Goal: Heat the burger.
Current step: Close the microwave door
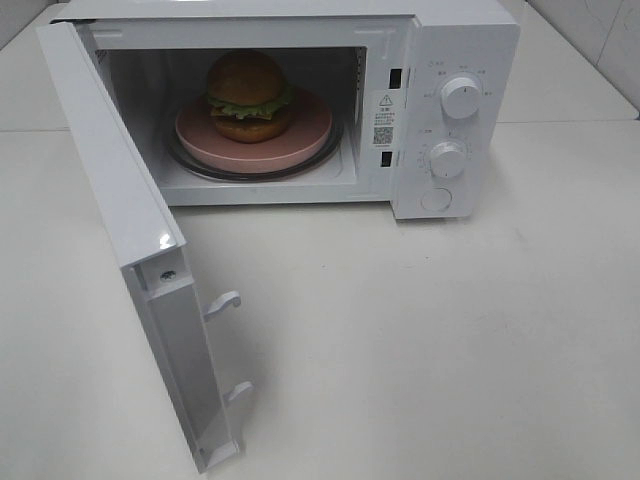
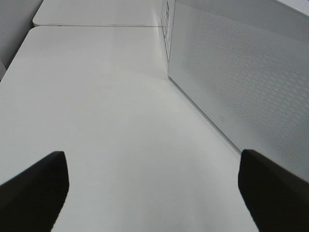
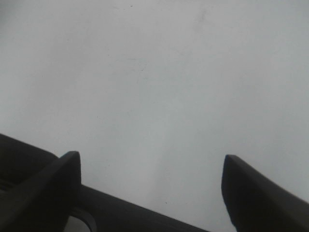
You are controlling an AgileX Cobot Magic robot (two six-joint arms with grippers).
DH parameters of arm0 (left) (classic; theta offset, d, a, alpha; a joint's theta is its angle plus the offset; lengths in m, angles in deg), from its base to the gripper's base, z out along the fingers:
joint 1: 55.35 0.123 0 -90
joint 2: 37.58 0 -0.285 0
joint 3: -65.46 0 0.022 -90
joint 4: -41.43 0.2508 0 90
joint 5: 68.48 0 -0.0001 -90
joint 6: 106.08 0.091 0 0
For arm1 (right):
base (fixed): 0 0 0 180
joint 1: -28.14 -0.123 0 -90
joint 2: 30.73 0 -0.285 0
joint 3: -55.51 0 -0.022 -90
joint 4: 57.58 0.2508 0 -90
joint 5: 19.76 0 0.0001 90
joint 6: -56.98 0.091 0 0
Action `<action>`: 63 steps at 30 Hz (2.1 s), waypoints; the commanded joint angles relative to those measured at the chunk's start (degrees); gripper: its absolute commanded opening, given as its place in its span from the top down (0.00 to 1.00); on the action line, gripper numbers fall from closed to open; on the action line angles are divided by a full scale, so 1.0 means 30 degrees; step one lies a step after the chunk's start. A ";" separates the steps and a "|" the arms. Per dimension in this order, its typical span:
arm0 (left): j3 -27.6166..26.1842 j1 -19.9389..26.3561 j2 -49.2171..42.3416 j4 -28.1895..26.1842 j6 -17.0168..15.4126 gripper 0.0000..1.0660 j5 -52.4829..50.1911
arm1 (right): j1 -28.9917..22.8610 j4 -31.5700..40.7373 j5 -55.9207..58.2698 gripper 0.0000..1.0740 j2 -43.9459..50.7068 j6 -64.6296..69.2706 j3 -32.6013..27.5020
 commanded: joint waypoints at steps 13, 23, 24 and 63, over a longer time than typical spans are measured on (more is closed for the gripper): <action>0.0038 0.0000 -0.0497 -0.0019 -0.0038 0.18 -0.0172 | 0.5309 0.1432 -0.1490 0.29 0.6188 -0.0325 -0.0917; 0.0038 0.0000 -0.0497 -0.0019 -0.0038 0.18 -0.0172 | 0.7009 0.2368 -0.2426 0.29 1.0008 -0.0325 -0.4030; 0.0038 0.0000 -0.0497 -0.0019 -0.0038 0.18 -0.0172 | 0.7009 0.2368 -0.2426 0.29 1.0008 -0.0325 -0.4030; 0.0038 0.0000 -0.0458 -0.0019 0.0000 0.18 -0.0172 | 0.8327 0.2559 -0.2292 0.29 1.3083 -0.0458 -0.4813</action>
